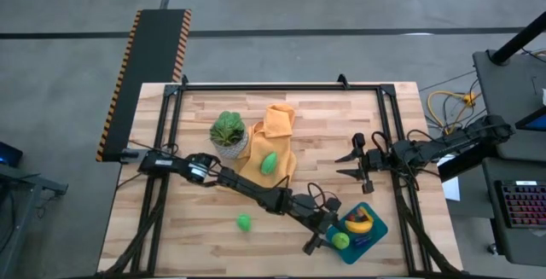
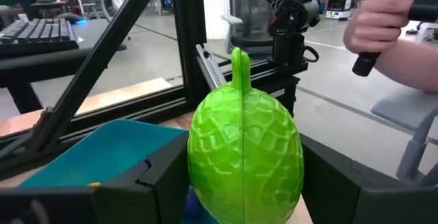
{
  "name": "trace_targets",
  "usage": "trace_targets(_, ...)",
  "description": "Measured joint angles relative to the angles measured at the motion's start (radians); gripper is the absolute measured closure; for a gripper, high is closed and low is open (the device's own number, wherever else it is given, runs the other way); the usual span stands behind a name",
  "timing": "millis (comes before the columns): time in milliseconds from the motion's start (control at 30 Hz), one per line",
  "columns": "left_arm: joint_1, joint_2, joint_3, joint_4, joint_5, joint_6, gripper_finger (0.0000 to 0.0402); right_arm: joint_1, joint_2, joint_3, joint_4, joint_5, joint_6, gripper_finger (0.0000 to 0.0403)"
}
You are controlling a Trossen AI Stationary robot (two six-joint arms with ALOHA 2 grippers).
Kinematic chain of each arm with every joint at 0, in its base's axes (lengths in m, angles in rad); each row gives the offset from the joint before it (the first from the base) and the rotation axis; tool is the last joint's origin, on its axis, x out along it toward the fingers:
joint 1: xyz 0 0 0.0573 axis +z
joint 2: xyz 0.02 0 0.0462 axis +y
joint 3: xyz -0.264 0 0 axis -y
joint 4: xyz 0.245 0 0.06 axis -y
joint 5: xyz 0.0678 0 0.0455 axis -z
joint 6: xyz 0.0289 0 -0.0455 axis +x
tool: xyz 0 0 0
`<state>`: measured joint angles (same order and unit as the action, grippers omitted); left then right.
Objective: Pick and placing Produce into tupperware
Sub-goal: Put the melon into the blue bin
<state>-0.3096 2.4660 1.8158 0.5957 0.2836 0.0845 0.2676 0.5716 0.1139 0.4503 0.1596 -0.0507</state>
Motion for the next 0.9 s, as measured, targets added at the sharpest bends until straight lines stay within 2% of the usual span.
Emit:
trace_targets(767, 0.009, 0.000, 0.003, -0.074, -0.049, 0.008, 0.0192, 0.000, 0.000, 0.000, -0.005, 0.000, 0.016, 0.0275)
trace_targets(900, 0.009, 0.000, 0.003, -0.074, -0.049, 0.008, 0.0175, 0.000, 0.000, 0.000, -0.005, 0.000, 0.016, 0.0275)
